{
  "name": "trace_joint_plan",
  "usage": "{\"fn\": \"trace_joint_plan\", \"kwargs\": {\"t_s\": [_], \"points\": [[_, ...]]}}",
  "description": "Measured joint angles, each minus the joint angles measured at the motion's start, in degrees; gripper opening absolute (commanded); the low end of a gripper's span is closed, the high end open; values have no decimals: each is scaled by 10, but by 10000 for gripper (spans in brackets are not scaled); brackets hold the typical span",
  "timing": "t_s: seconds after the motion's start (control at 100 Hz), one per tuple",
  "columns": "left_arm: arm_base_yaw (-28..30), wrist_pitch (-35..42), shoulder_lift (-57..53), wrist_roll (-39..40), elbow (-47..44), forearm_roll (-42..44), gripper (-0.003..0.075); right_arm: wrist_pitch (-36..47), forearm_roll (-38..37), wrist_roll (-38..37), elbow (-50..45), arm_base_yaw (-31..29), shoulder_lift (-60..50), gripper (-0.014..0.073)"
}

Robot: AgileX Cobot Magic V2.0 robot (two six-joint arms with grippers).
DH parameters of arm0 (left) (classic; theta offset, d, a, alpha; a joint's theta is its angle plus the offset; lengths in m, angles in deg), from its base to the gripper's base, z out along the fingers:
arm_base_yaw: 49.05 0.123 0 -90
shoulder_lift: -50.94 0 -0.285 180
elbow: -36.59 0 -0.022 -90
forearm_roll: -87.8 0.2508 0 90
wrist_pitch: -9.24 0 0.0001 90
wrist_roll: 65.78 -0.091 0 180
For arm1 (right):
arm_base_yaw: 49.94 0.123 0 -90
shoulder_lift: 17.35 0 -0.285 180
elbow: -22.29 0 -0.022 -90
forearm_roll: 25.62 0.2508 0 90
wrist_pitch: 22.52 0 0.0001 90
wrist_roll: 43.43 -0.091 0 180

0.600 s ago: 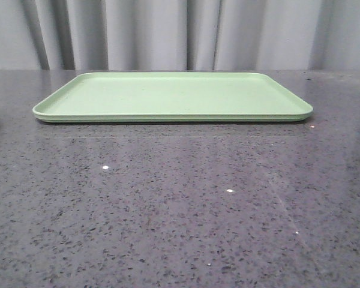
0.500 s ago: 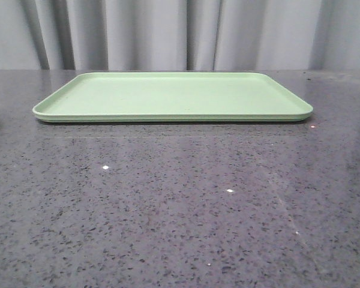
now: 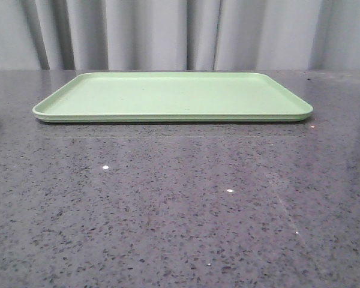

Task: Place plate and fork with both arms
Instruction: 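Move the left gripper down over the white plate's rim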

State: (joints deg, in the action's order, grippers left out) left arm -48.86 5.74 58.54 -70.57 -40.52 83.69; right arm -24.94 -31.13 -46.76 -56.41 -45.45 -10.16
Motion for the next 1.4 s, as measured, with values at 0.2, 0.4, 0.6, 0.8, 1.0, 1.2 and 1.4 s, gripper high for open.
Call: {"fn": "trace_joint_plan", "kwargs": {"t_s": [0.2, 0.4, 0.6, 0.8, 1.0, 1.2, 1.4], "points": [[0, 10, 0, 0, 0, 0, -20, 21, 0, 0, -1, 0, 0, -120], [0, -7, 0, 0, 10, -18, -20, 69, 0, 0, 4, 0, 0, -120], [0, -94, 4, 0, 108, -49, -20, -39, 0, 0, 94, 0, 2, -120], [0, -234, 97, 0, 262, -53, -20, -173, 0, 0, 221, 0, 74, -120], [0, -409, 227, 0, 410, -53, -20, -306, 5, 0, 345, 0, 169, -120], [0, -535, 325, 0, 519, -55, -20, -429, 11, 0, 451, 0, 254, -120], [0, -557, 347, 0, 535, -63, -20, -471, 15, 0, 472, 0, 288, -120]]}}
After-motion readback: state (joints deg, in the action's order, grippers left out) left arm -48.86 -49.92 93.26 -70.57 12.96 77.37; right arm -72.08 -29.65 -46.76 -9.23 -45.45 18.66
